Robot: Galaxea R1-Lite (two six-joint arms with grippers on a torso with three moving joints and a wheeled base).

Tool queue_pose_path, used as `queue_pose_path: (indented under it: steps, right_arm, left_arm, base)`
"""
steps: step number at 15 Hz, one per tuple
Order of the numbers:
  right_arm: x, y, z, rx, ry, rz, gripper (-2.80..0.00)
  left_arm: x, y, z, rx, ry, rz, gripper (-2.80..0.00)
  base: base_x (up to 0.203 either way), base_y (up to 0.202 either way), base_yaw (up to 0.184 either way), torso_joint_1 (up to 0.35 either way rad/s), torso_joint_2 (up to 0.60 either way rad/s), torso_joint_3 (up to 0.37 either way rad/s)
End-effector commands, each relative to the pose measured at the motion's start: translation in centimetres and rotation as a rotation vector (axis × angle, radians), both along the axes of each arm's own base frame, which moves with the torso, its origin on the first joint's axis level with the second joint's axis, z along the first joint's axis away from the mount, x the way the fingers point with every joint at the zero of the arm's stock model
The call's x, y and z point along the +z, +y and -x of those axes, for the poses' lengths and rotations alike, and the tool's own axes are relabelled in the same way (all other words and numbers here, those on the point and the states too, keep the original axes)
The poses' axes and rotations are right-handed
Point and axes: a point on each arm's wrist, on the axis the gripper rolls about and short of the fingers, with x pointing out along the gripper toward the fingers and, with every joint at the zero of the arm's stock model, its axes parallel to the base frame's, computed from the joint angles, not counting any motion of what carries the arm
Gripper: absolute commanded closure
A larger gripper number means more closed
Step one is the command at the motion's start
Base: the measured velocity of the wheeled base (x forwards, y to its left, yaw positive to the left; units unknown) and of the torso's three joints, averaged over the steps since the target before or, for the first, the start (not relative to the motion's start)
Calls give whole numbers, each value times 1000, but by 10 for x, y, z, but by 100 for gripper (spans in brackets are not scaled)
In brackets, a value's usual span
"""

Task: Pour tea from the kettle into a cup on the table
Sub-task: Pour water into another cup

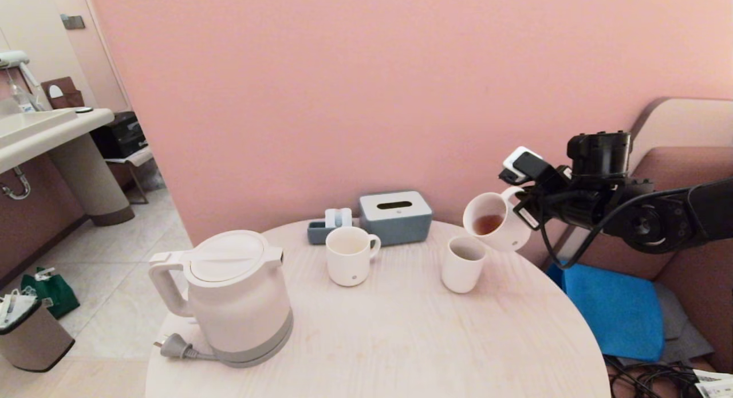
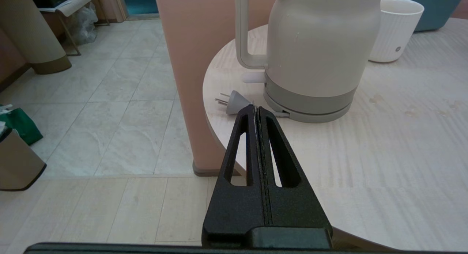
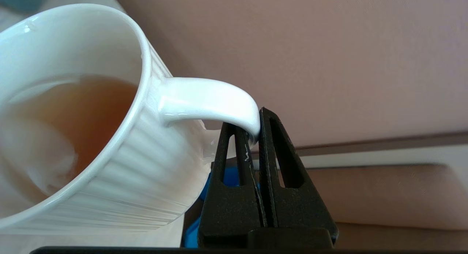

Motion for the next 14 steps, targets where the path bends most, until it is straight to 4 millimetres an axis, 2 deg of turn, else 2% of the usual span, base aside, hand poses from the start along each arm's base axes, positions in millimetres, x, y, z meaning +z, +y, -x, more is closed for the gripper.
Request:
queue_pose_path:
  steps: [1, 5, 14]
  right_arm:
    - [0, 6, 1, 7, -2, 20, 0]
    - [0, 12, 3, 21, 2, 77, 0]
    - [8, 11, 6, 29, -12, 186, 0]
  left_arm:
    - [0, 0, 0, 1, 0, 0, 0]
    - [0, 0, 0, 1, 0, 0, 0]
    - [0, 0, 0, 1, 0, 0, 0]
  base:
    - [0, 0, 0, 0, 0, 0]
    - [0, 0, 0, 0, 0, 0]
    - [0, 0, 0, 0, 0, 0]
